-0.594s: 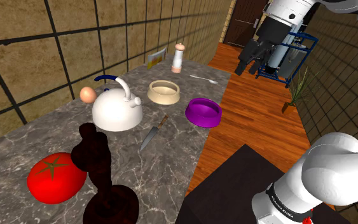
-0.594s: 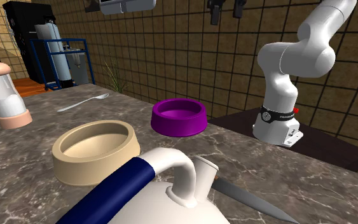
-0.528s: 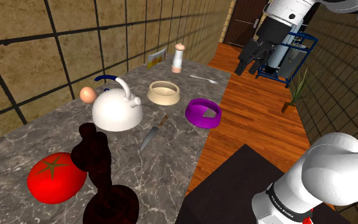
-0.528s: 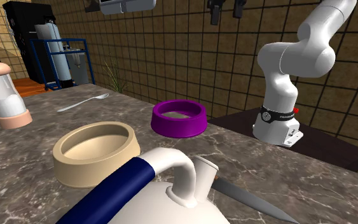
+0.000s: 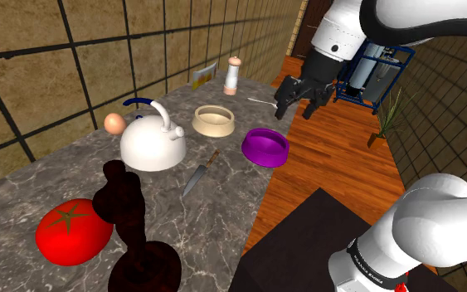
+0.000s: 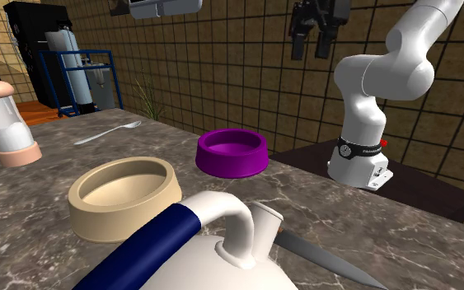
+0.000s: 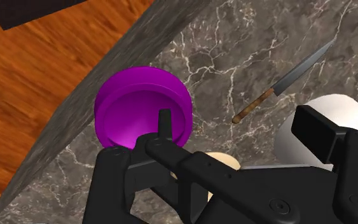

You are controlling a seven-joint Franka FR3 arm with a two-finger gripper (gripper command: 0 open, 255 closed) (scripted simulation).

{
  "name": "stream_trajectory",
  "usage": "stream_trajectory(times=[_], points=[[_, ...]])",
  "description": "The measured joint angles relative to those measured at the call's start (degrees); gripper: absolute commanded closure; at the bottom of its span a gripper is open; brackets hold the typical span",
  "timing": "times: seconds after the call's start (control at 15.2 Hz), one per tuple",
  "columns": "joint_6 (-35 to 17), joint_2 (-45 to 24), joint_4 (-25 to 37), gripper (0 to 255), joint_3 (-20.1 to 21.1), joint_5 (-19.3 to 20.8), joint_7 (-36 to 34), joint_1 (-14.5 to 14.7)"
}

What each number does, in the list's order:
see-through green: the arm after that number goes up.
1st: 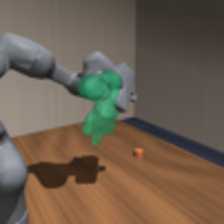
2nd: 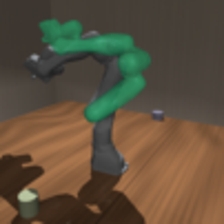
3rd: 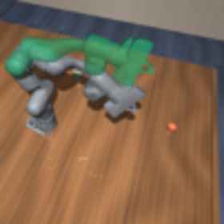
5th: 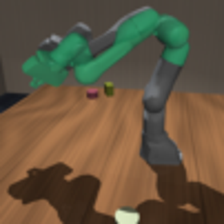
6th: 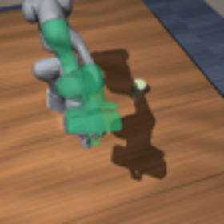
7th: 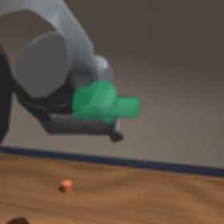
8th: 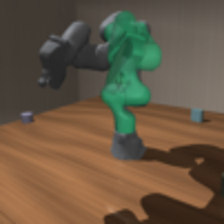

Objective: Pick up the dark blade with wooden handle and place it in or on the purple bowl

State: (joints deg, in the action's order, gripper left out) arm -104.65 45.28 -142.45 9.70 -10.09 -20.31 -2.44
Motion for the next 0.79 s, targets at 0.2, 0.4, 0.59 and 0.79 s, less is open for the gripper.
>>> stream_trajectory(times=[0.2, 0.4, 0.59, 0.79], points=[[-4.0, -4.1, 0.0, 0, 5.5, -1.9, -8.6, -0.9], [-7.8, -8.3, 0.2, 0, 10.6, -3.2, -17.0, -2.2], [-12.2, -14.0, 1.3, 0, 16.5, -3.7, -26.2, -3.8], [-14.8, -19.9, 4.1, 0, 21.2, -2.5, -35.0, -6.3]])
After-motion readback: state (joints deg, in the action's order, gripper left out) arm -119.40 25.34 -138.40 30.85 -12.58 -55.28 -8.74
